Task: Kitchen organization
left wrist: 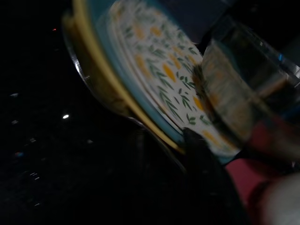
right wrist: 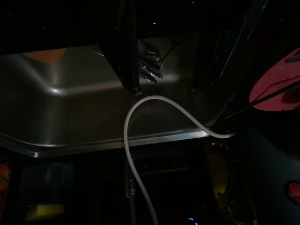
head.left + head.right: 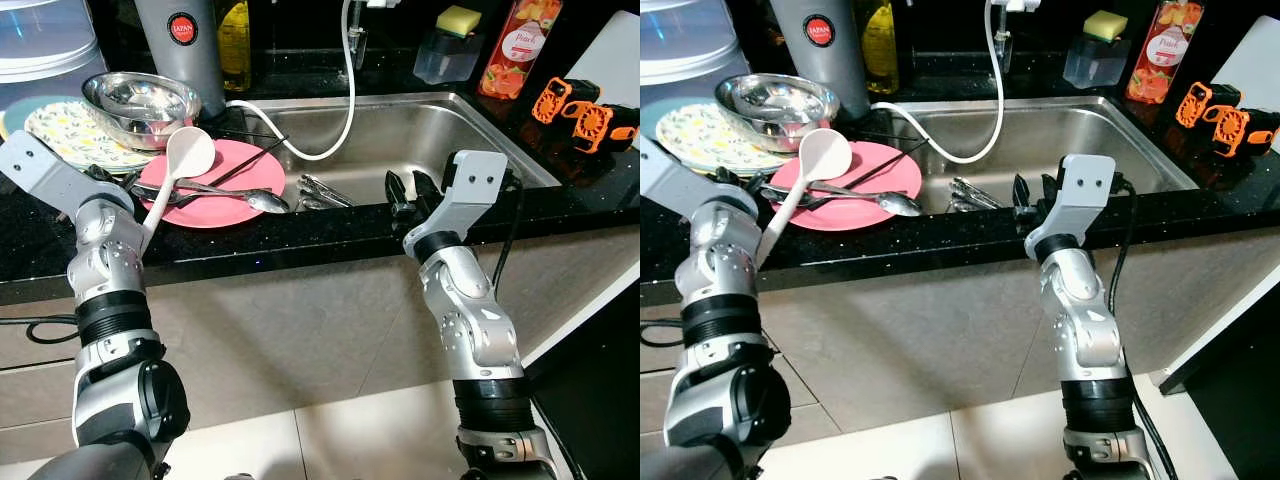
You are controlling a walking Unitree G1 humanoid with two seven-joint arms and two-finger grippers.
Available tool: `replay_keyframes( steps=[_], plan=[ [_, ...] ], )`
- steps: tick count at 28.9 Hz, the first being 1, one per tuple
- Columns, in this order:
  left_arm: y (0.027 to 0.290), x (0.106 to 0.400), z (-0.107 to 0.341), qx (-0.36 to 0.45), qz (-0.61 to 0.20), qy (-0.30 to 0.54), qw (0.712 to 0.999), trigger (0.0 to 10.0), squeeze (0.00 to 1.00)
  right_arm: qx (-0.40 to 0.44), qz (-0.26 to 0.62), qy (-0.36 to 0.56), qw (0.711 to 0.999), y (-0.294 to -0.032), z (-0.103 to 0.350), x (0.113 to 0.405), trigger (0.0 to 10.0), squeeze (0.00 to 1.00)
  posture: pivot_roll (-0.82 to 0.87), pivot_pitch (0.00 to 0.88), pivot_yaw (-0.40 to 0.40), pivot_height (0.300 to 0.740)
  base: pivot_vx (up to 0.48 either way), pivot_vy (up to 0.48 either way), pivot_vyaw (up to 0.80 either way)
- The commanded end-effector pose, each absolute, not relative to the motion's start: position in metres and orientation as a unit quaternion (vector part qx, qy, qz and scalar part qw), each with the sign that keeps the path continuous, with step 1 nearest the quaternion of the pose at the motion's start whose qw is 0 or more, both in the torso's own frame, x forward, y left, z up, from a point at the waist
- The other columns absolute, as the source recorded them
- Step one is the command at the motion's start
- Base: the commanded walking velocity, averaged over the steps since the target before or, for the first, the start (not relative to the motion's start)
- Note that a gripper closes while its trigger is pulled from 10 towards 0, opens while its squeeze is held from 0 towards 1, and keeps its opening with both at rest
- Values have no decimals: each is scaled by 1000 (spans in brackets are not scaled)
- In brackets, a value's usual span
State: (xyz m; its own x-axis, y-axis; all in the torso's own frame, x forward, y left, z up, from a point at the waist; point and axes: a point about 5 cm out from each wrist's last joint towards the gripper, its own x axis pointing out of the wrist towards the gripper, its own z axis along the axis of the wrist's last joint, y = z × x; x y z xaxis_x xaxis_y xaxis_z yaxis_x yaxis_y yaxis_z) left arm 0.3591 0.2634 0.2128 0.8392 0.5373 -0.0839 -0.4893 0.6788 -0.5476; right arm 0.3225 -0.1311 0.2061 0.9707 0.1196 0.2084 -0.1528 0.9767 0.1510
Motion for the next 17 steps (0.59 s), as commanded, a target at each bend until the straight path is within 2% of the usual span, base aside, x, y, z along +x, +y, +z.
replay_keyframes(
  steps=[1, 7, 8, 12, 13, 16, 17],
  plan=[
    [260, 358, 206, -295, 282, -31, 912, 10000, 1000, 85, 68, -91, 990, -131, 203, 323, 10000, 0, 130, 21, -43, 740, 0, 0, 0],
    [260, 357, 206, -303, 286, -27, 909, 10000, 1000, 85, 68, -90, 990, -132, 203, 323, 10000, 0, 131, 24, -45, 740, 0, 0, 0],
    [258, 356, 206, -305, 283, -25, 909, 10000, 0, 84, 68, -90, 990, -132, 203, 323, 10000, 0, 133, 24, -46, 740, 0, 0, 0],
    [251, 354, 205, -307, 272, -19, 912, 10000, 0, 84, 69, -90, 990, -132, 203, 323, 10000, 0, 135, 24, -44, 740, 0, 0, 0],
    [238, 349, 202, -300, 251, -9, 920, 10000, 0, 85, 69, -90, 990, -131, 203, 323, 10000, 0, 137, 25, -43, 740, 0, 0, 0],
    [234, 348, 201, -296, 244, -7, 923, 10000, 0, 85, 69, -90, 990, -131, 202, 323, 10000, 0, 137, 25, -43, 740, 0, 0, 0],
    [227, 346, 202, -274, 230, -6, 934, 10000, 0, 85, 69, -90, 990, -131, 202, 323, 10000, 0, 139, 26, -43, 740, 0, 0, 0]
  ],
)
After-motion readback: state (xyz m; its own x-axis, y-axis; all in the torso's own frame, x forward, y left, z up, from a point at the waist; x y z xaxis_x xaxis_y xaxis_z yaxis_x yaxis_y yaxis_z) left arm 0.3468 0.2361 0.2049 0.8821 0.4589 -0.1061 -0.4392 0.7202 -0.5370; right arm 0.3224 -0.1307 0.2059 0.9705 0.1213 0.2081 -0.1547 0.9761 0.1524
